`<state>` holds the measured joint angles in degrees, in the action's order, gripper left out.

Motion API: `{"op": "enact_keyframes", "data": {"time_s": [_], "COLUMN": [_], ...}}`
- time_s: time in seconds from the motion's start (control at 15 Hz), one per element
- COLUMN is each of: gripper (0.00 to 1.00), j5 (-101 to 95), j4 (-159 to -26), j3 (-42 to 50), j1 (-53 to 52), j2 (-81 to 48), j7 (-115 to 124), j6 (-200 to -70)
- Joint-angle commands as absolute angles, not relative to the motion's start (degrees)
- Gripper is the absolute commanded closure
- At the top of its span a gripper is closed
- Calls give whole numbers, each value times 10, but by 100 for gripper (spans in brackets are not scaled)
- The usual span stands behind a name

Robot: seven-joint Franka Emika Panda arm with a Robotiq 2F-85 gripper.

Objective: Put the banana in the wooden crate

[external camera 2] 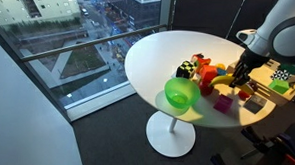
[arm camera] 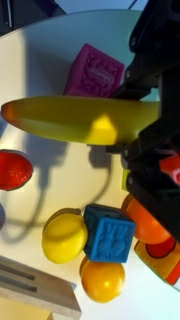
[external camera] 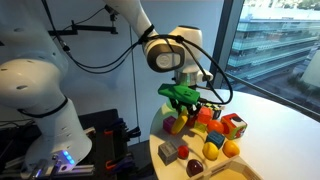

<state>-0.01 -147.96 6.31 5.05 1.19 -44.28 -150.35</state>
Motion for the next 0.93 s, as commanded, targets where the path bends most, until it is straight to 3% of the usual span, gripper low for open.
{"op": "enact_keyframes", "data": {"time_s": [0.0,0.87], "gripper": [81,81], "j5": [-33,-169], "j4": [-1468,-1433], "j3": [79,152], "j1": [70,153], "j2": [37,34], "j7": [-411,-268], "j6": [-1475,-1455]}}
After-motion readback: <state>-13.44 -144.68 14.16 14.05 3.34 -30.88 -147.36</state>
